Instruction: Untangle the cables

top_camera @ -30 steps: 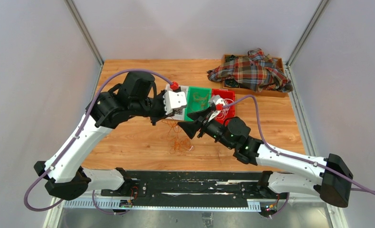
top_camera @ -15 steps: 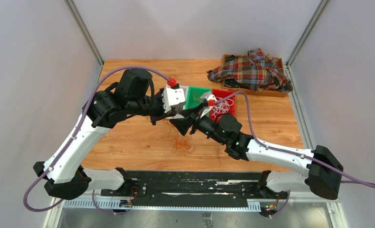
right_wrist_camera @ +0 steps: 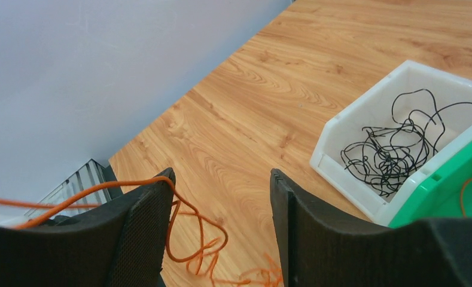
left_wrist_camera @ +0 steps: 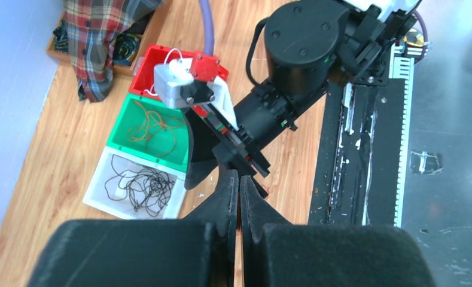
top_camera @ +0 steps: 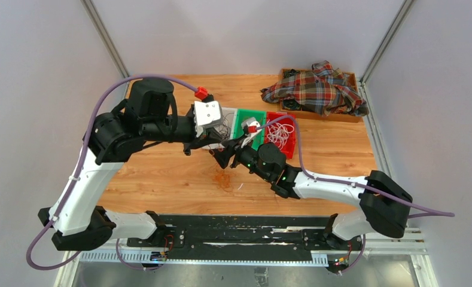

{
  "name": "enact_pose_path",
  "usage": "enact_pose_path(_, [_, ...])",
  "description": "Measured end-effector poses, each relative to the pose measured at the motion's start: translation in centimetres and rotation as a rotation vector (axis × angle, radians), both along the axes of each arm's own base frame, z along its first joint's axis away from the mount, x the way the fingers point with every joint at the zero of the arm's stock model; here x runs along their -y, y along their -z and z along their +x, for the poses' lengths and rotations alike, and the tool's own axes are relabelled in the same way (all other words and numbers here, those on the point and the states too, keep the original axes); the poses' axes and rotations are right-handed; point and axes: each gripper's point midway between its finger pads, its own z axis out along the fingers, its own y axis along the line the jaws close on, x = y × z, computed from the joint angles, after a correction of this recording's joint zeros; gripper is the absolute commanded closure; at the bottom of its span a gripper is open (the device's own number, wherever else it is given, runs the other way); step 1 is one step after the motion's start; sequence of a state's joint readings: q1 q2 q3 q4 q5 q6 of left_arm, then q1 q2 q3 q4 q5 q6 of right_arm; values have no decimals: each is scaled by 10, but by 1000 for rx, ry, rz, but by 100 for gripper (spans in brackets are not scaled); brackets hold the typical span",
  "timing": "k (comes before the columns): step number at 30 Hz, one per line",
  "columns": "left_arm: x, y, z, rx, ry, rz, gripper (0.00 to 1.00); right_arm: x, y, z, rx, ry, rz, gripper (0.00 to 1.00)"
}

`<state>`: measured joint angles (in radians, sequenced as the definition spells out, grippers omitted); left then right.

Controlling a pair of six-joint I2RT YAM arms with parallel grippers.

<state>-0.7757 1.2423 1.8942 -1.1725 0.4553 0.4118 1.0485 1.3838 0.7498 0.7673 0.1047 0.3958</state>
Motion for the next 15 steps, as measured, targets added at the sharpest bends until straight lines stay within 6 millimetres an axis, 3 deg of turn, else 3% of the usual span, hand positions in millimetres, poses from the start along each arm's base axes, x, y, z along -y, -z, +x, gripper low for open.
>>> enact_pose_path(7, [-1,-21,-10,6,21,-50,100,-6,12,2,-30,-2,0,42])
enact_pose_path(11, [-2,-52,-11,64,24,-108,100,-11,21,3,-51,-8,2,43])
enact_pose_path(15, [-5,-82,-10,150,21,-160,100,-16,45,3,-103,-12,-18,45])
